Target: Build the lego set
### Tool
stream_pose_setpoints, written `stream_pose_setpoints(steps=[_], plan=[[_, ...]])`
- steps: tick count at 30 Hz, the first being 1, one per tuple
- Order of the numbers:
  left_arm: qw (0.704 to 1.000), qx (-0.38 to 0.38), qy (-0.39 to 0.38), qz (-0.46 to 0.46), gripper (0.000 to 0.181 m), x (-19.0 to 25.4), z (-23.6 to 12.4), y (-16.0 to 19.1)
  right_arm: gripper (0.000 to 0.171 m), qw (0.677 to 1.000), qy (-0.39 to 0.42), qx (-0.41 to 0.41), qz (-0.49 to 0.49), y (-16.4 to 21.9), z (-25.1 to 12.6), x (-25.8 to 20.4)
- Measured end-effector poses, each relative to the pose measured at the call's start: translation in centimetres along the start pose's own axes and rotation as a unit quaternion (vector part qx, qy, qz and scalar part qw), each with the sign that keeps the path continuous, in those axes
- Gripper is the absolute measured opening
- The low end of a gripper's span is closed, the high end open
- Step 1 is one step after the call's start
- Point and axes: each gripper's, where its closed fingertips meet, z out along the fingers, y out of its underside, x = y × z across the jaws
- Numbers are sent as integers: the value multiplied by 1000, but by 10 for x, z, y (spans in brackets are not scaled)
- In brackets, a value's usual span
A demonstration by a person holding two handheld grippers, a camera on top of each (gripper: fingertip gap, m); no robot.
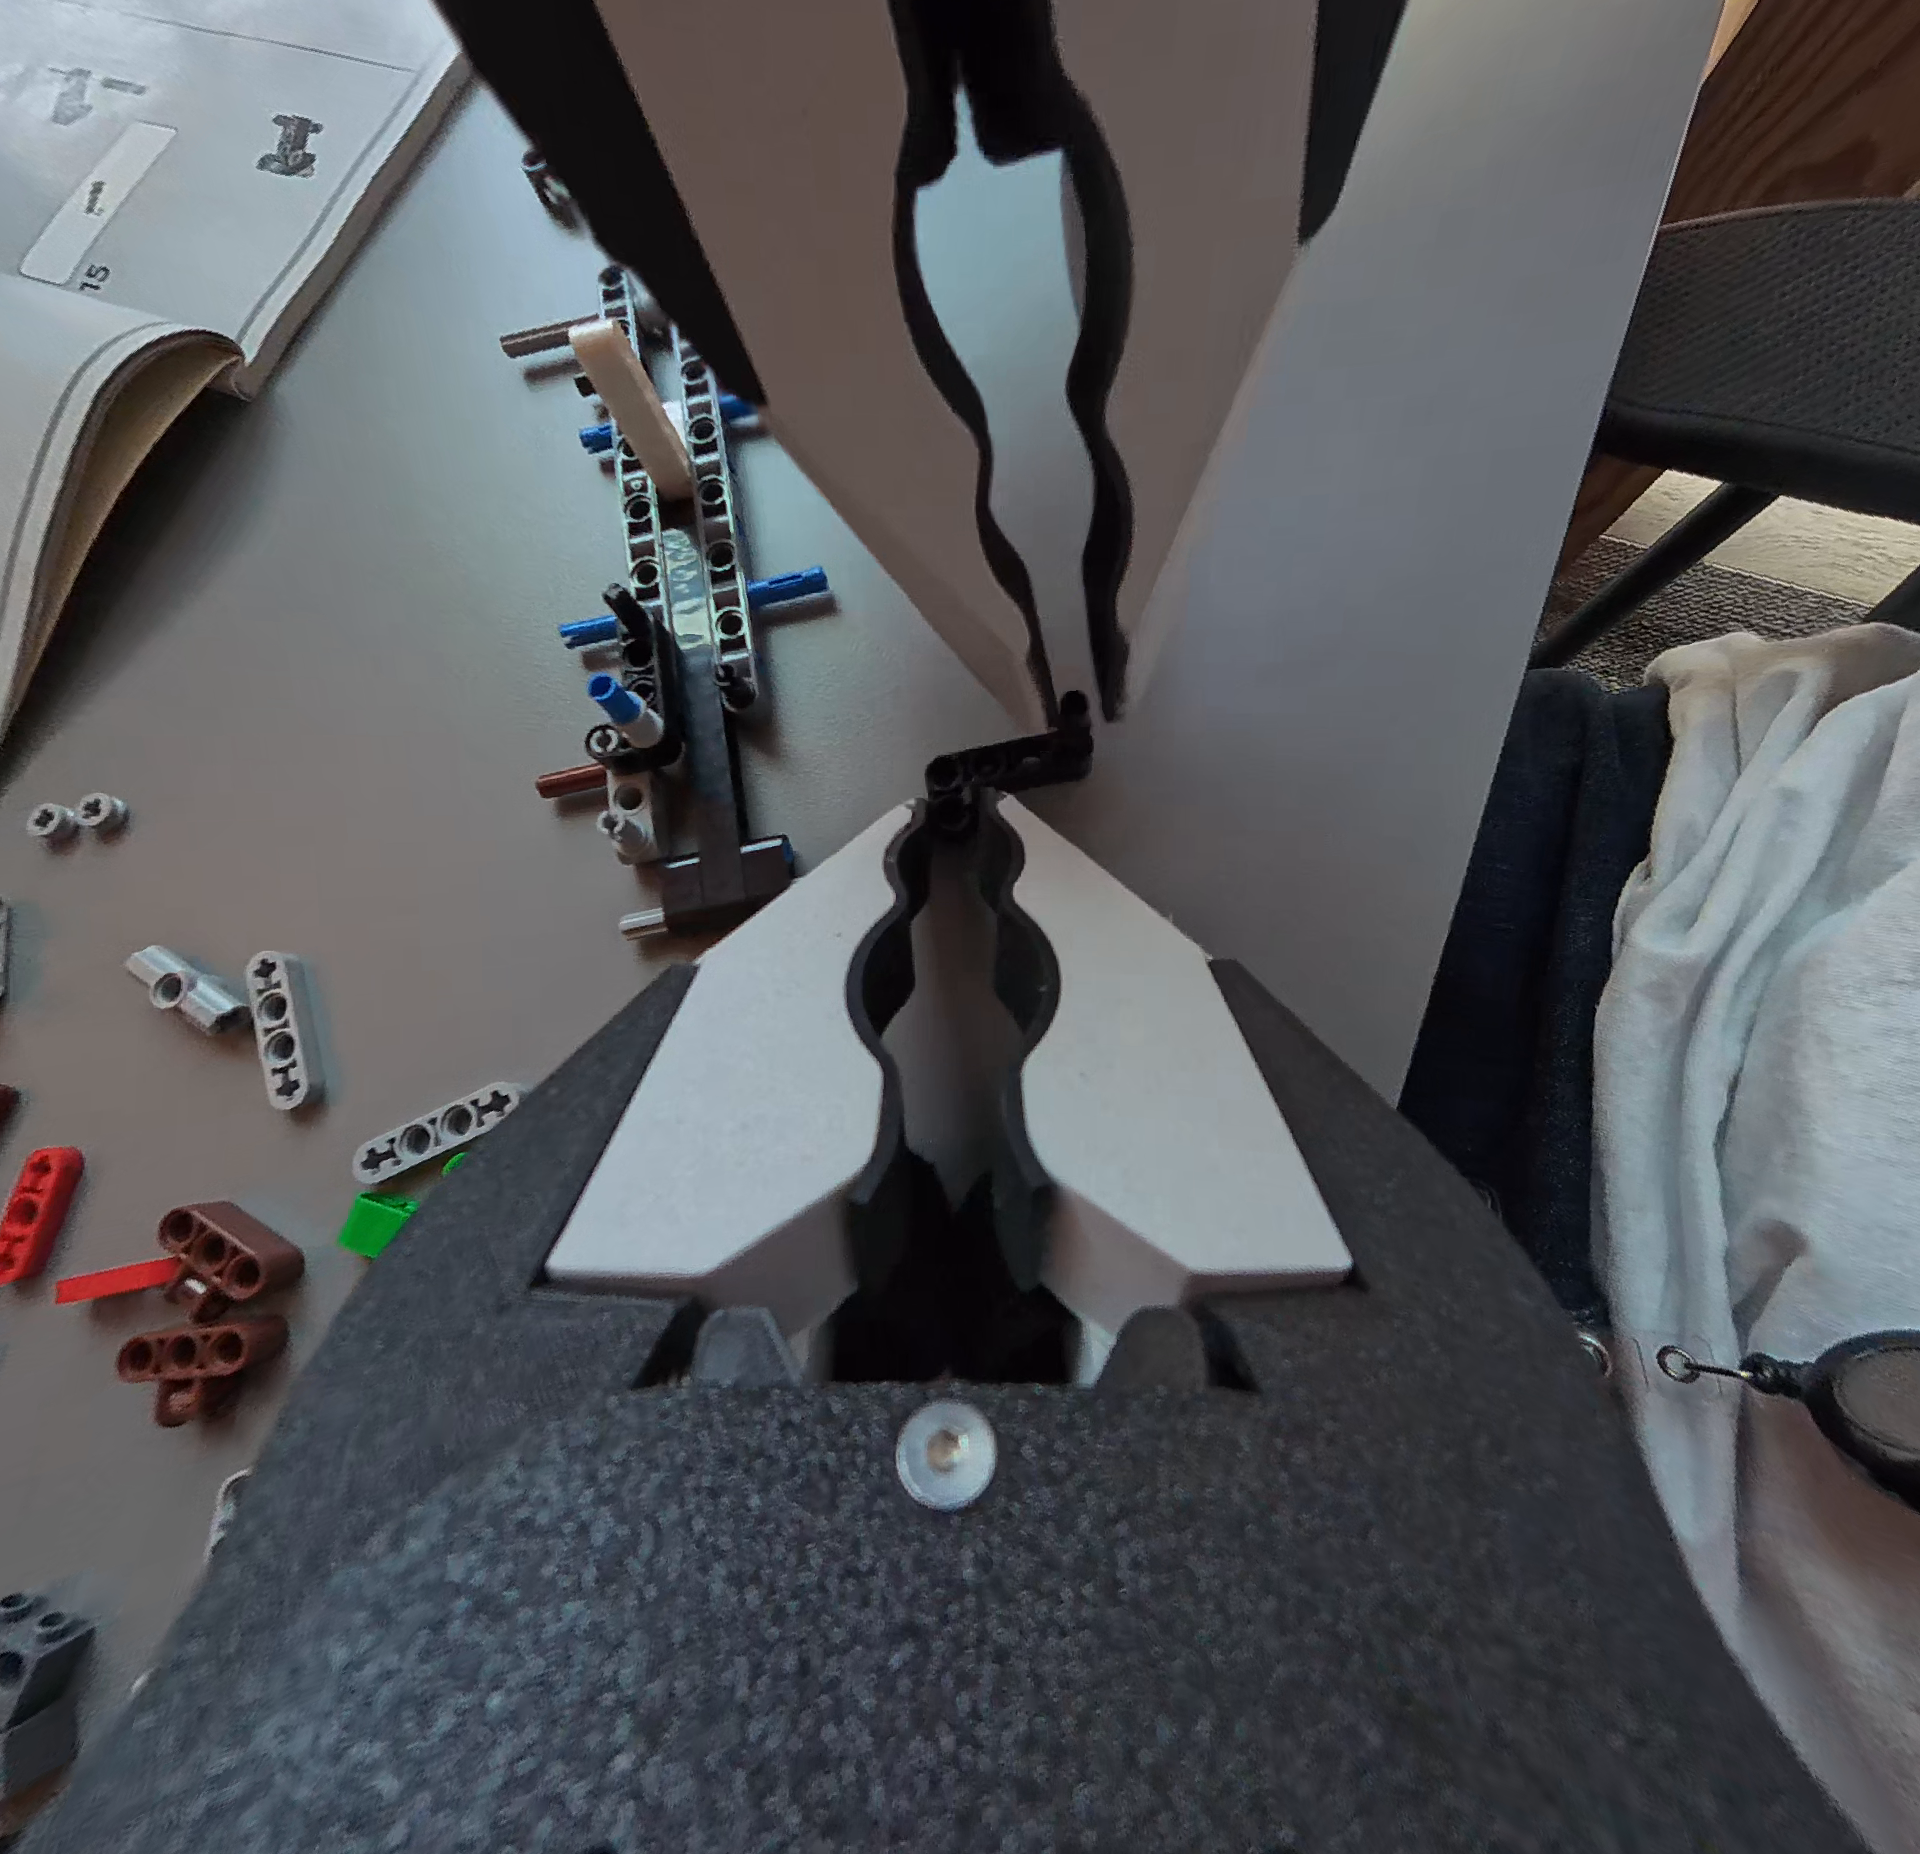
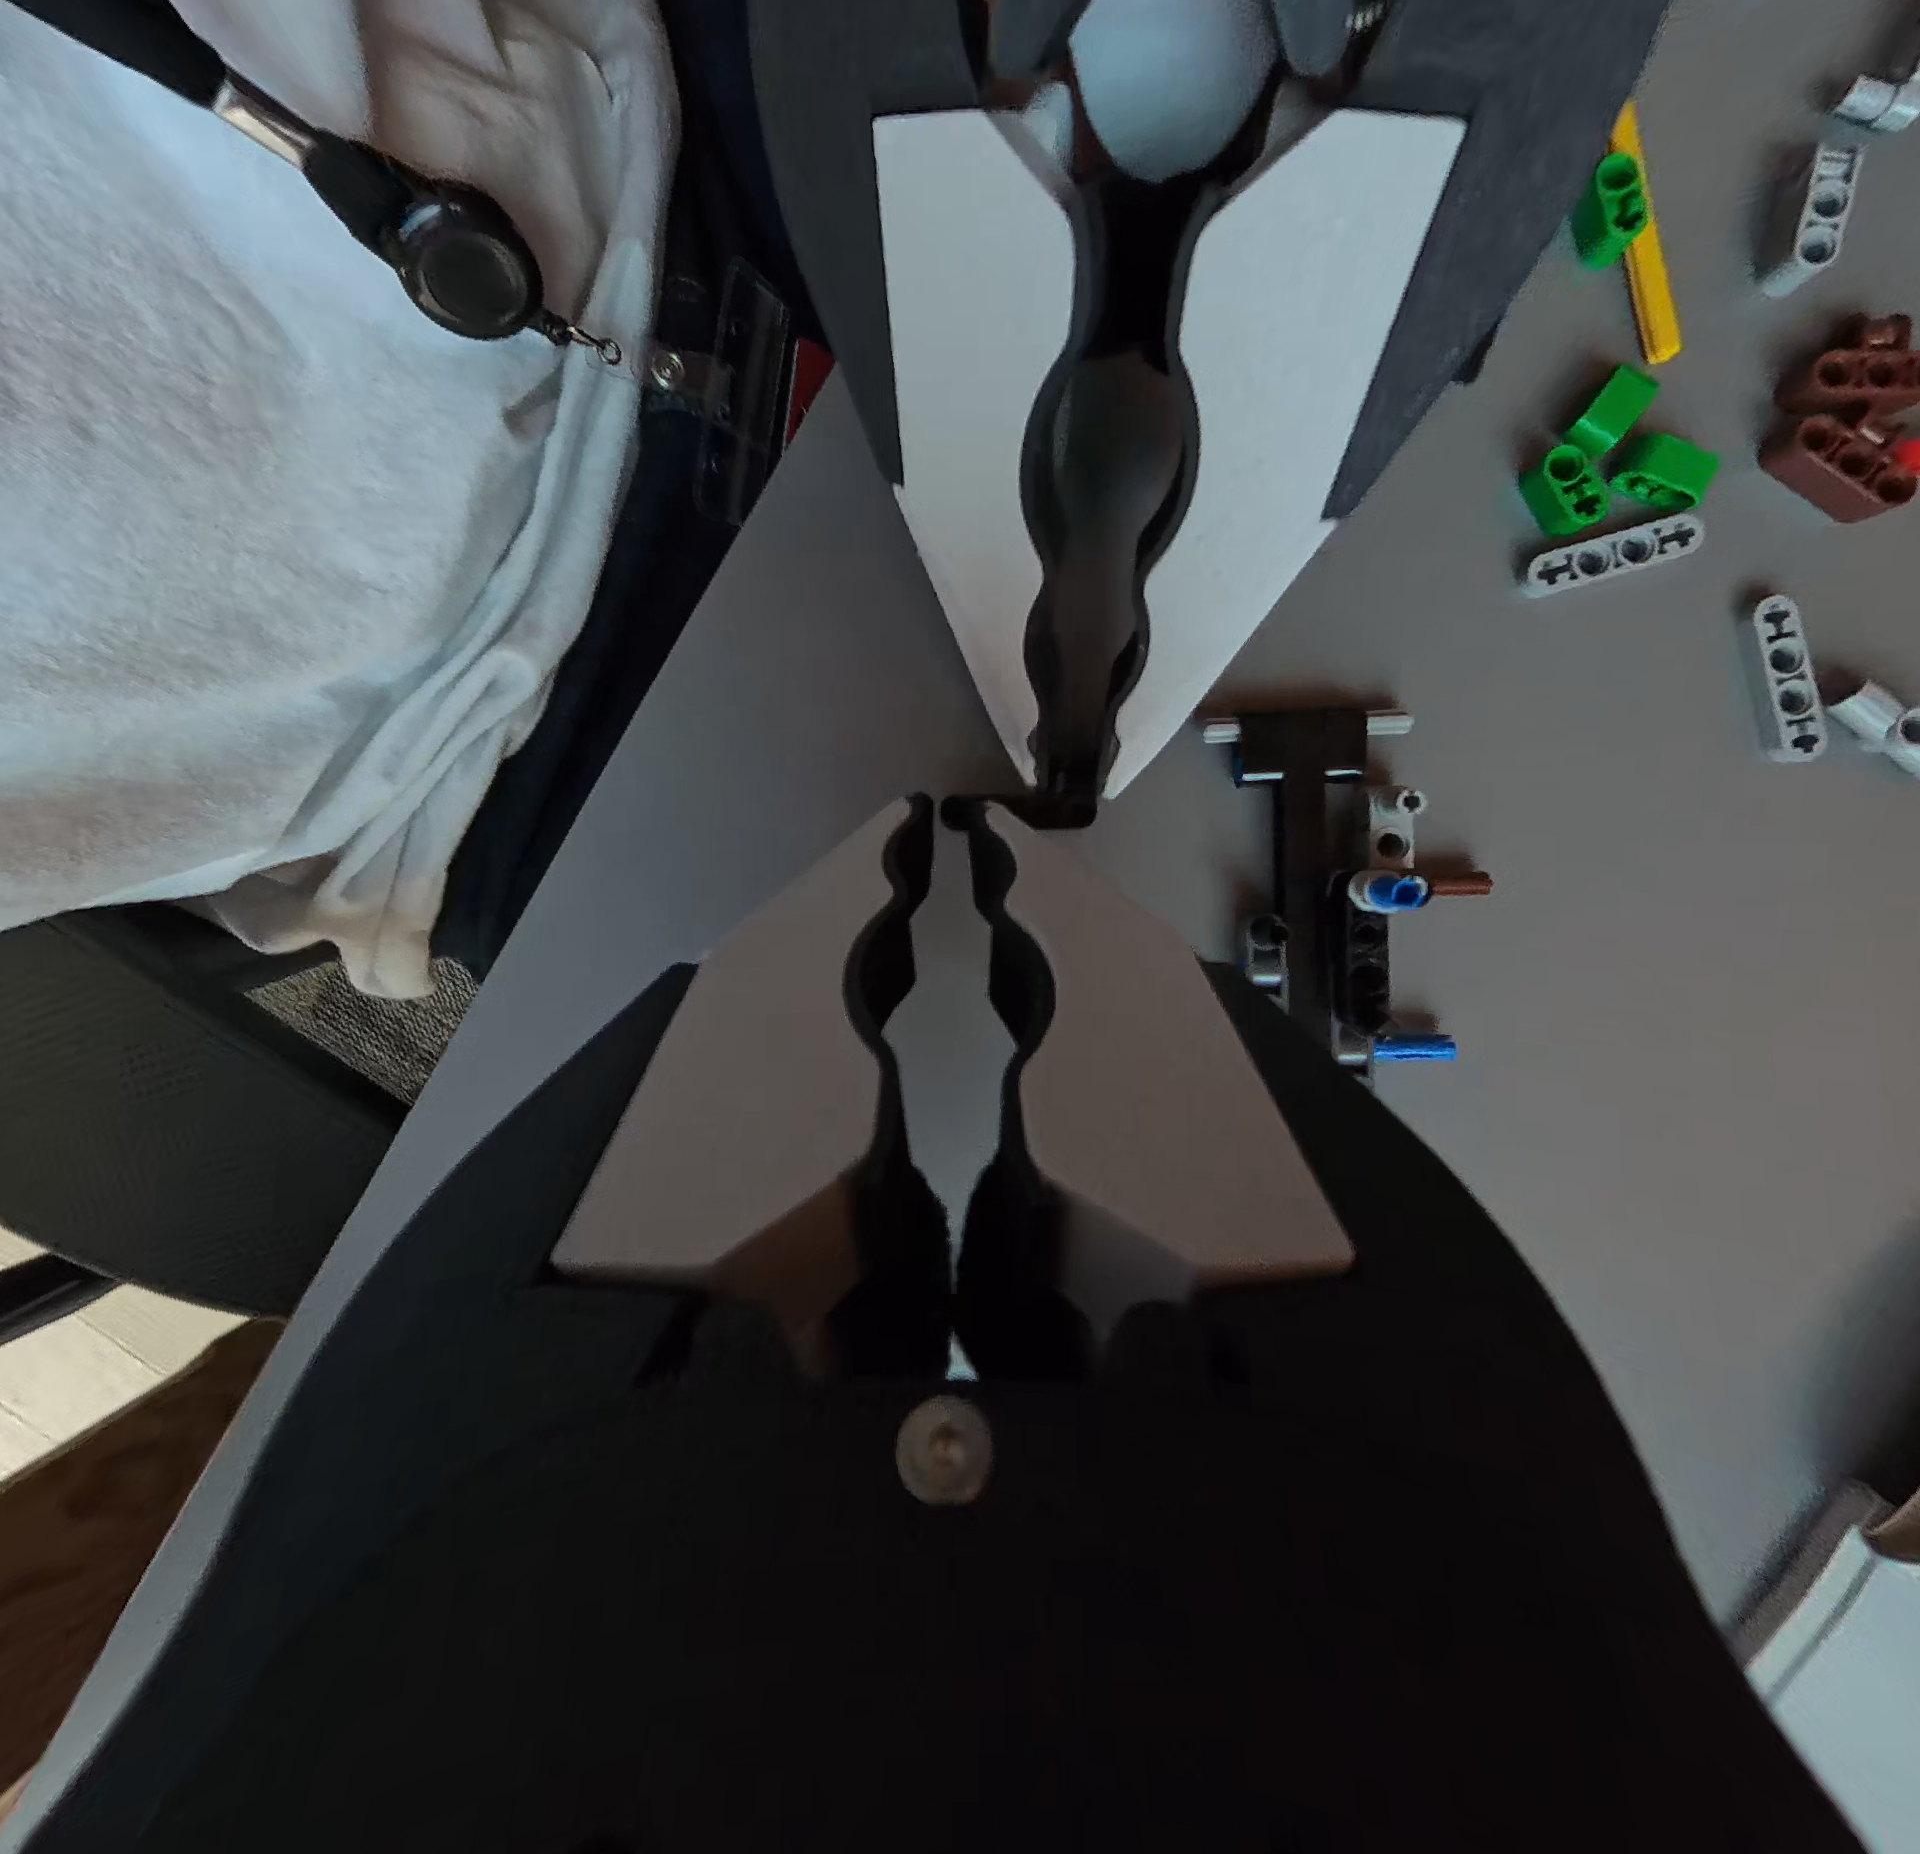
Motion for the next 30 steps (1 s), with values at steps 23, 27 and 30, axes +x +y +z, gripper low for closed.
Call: stream_pose_setpoints(steps=[23,27,30], plan=[[952,259,-165,4,6,-56,-31,-117,27,723,374,486,320,14,-117,7],[944,268,-189,30,6,-77,-22,-136,30,736,364,481,307,19,-137,20],[933,282,-211,69,7,-93,-26,-157,38,792,322,432,288,24,-149,39]])
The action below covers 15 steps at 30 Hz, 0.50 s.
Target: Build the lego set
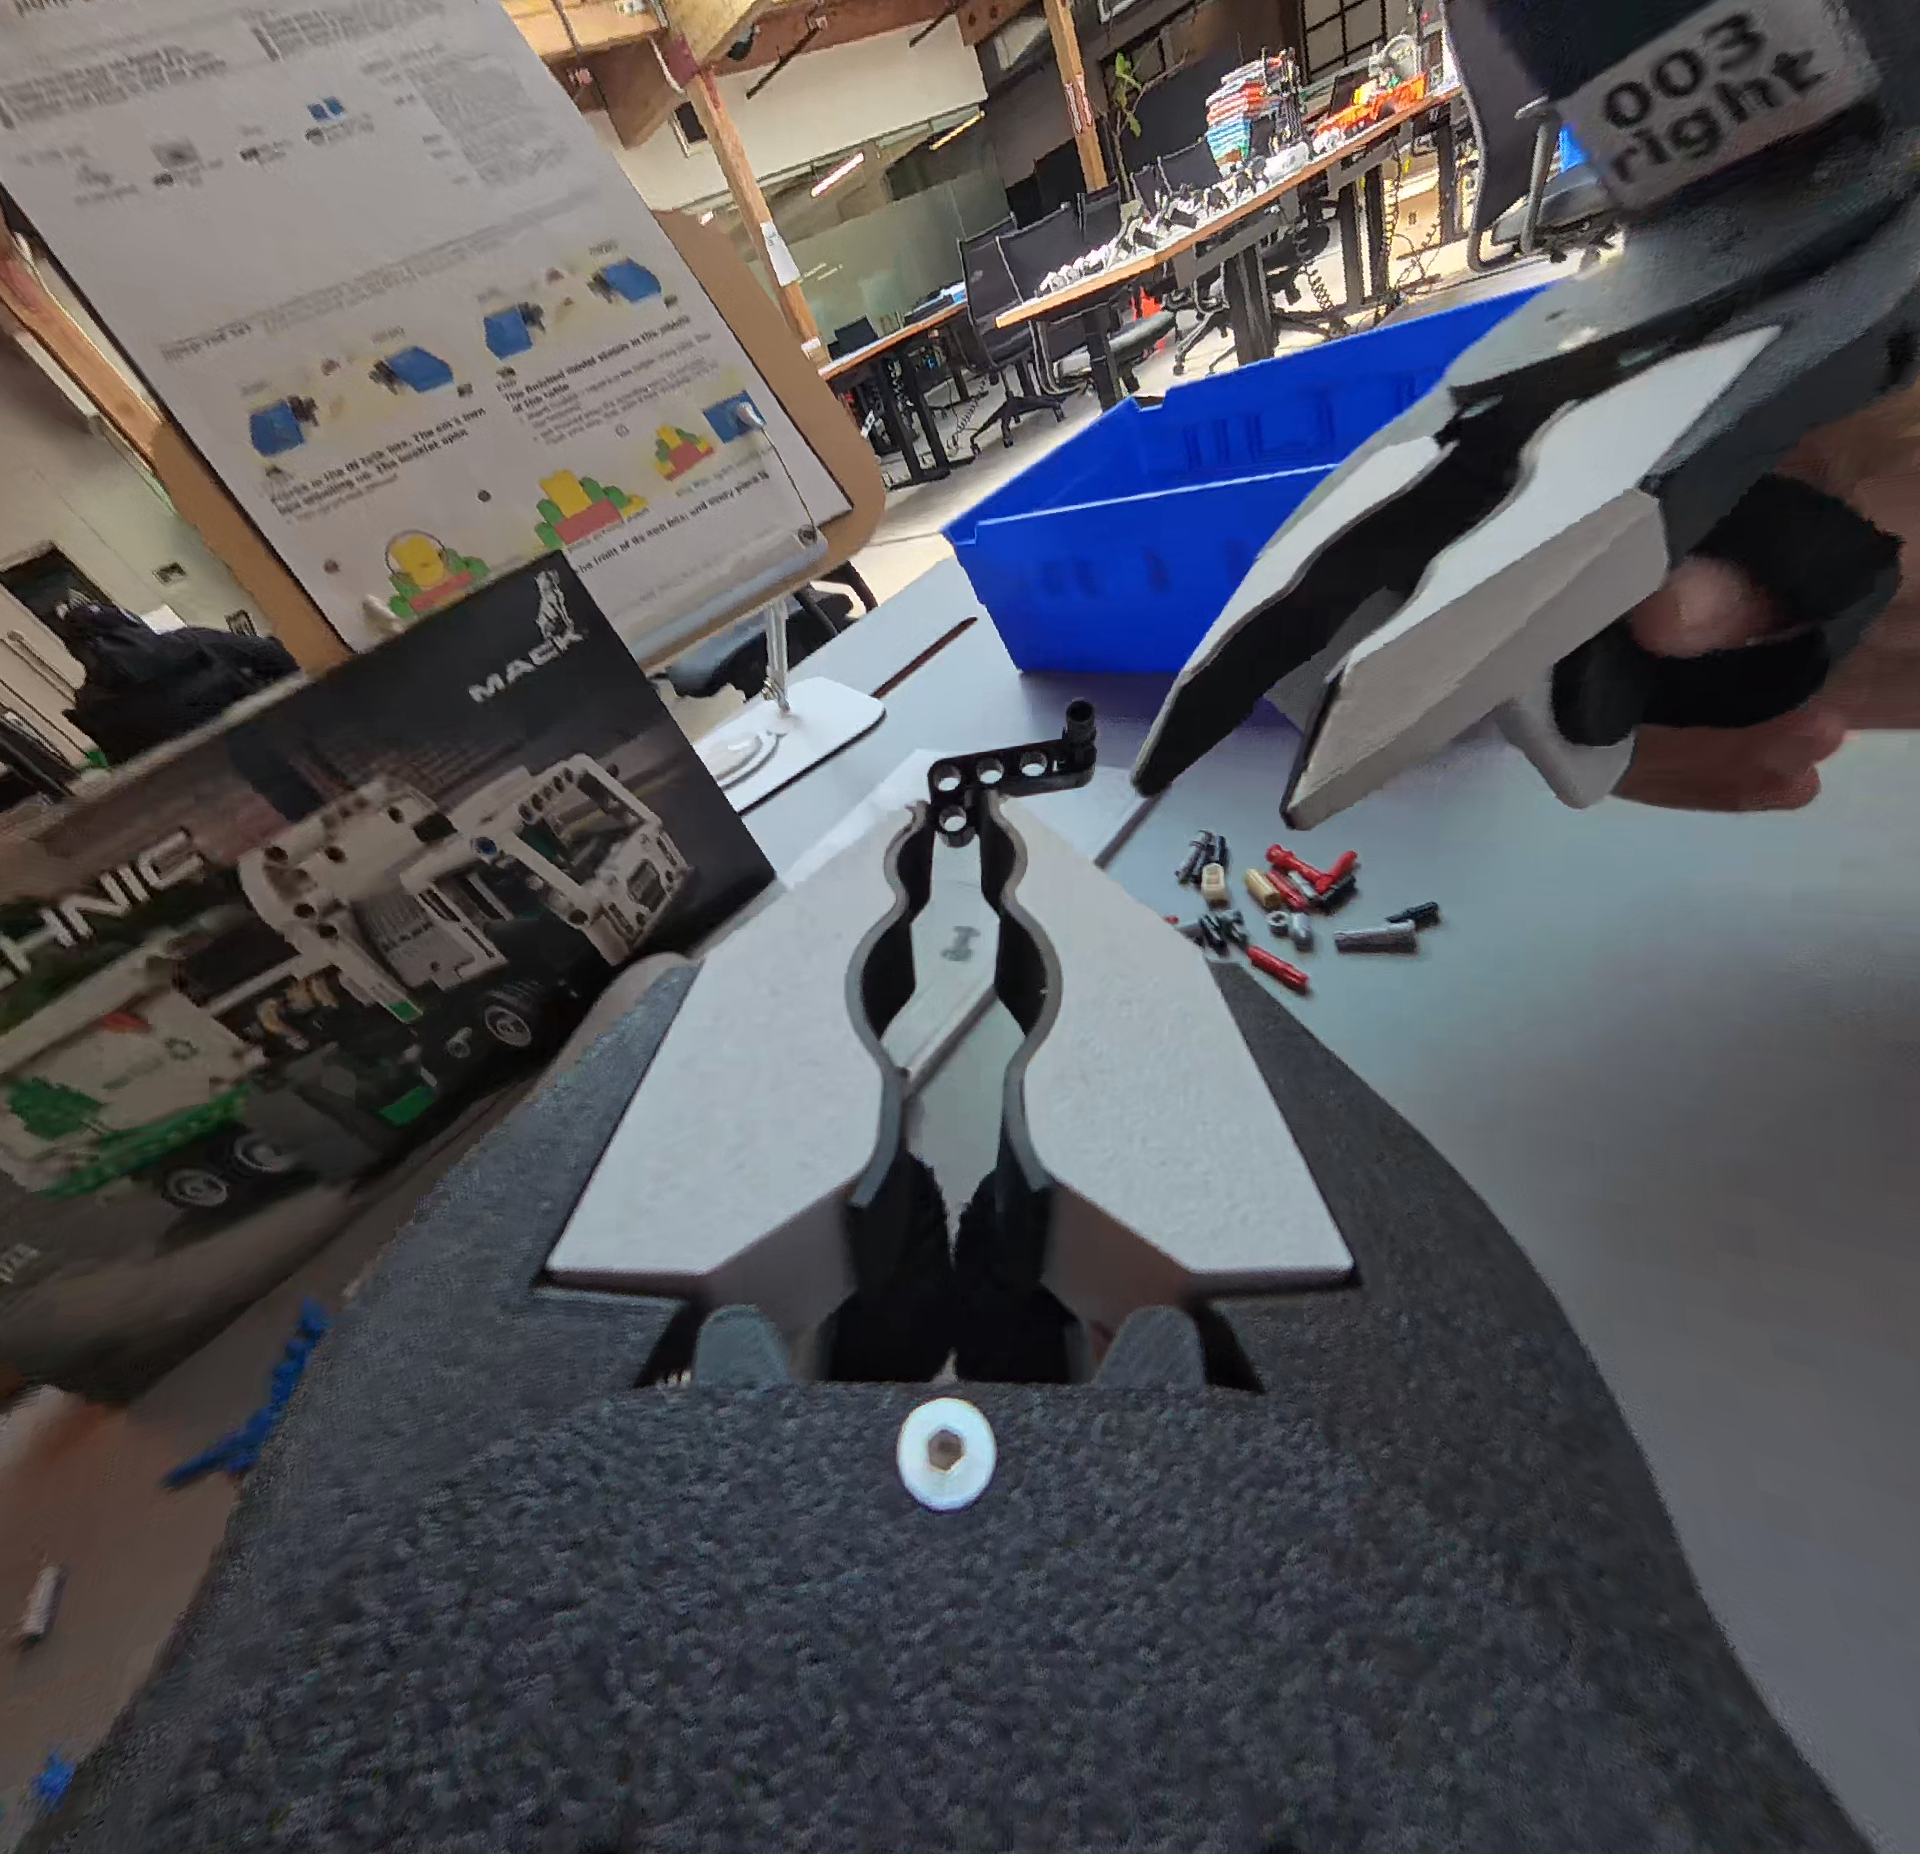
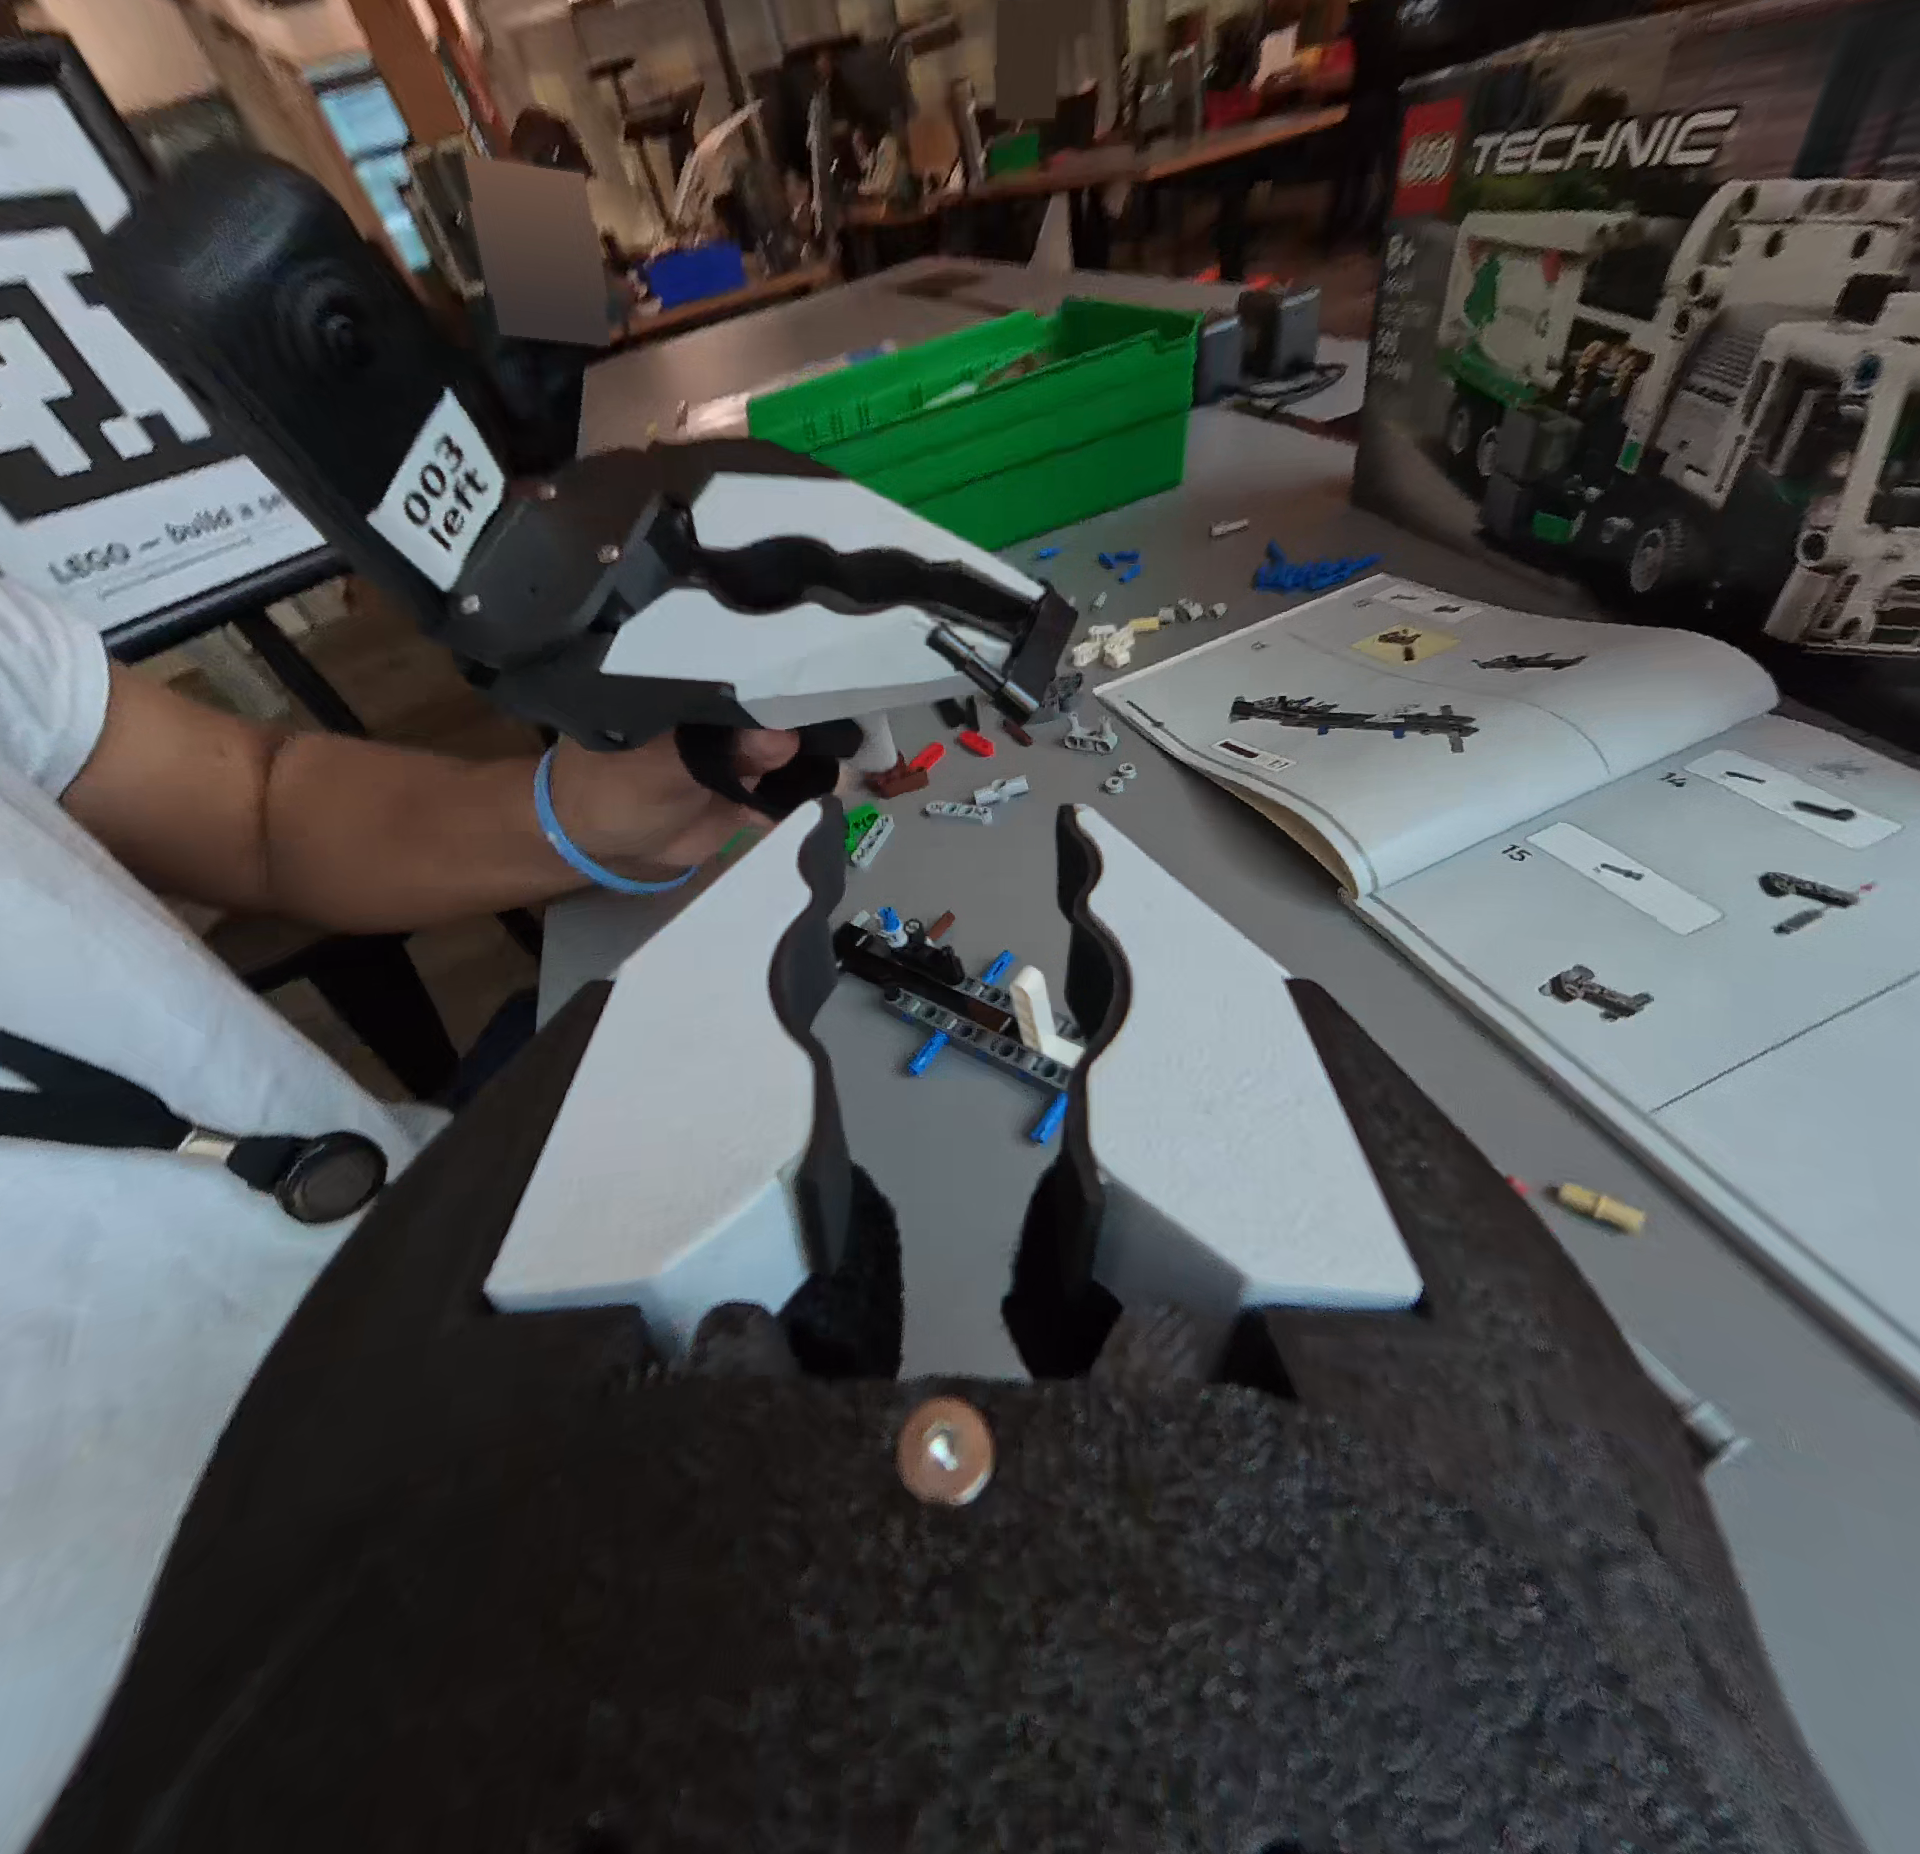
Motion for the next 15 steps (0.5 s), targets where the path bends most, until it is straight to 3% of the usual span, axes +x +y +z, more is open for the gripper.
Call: stream_pose_setpoints(steps=[2,7,10,13,15], plan=[[998,13,-24,59,7,-11,3,-12,40,998,-37,-55,-20,-6,6,10],[972,29,-52,227,6,-15,3,-17,38,989,-123,-71,-47,-27,24,25],[963,19,-65,261,6,-20,4,-8,34,979,-188,-71,-25,-20,36,21],[961,16,-68,269,6,-20,4,-1,23,980,-197,-29,-27,-16,39,18],[958,8,-69,277,6,-17,6,6,25,978,-204,-28,-22,-11,37,12]])
